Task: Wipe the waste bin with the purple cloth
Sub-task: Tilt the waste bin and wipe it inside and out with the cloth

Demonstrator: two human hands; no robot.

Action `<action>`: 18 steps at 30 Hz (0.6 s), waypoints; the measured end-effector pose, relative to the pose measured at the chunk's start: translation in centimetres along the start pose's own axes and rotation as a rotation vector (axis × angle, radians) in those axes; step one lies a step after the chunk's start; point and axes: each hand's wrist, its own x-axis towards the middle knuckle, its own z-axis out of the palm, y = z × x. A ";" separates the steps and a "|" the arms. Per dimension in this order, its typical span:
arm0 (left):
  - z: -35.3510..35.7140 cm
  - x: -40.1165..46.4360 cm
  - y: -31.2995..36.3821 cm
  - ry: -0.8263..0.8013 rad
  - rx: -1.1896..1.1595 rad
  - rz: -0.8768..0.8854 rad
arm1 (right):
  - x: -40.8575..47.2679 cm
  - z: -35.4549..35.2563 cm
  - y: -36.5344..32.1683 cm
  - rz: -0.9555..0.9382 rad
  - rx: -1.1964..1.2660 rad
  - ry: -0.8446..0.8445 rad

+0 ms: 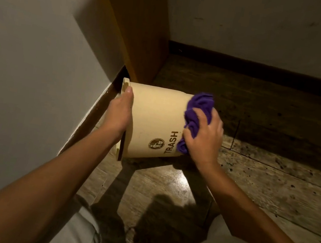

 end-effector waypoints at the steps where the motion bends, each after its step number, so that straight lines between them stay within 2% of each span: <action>1: 0.0 0.3 0.1 0.002 -0.003 -0.023 | -0.2 0.0 1.2 0.062 -0.019 -0.004; 5: -0.3 1.1 -0.1 -0.014 -0.013 -0.052 | 0.3 -0.8 4.5 0.265 -0.014 -0.029; 8: -0.8 1.3 -0.3 -0.126 -0.046 -0.018 | 1.5 -2.5 4.2 0.309 0.064 0.062; 12: -0.5 0.4 -0.8 -0.363 -0.026 0.014 | 3.6 -4.8 -0.8 0.121 0.281 0.184; 15: 0.7 -0.4 -0.7 -0.331 -0.063 -0.012 | 4.2 -4.1 -6.5 -0.073 0.322 0.091; 18: 1.6 -0.8 -0.1 -0.259 -0.095 -0.018 | 2.9 -1.3 -9.9 -0.222 0.162 -0.019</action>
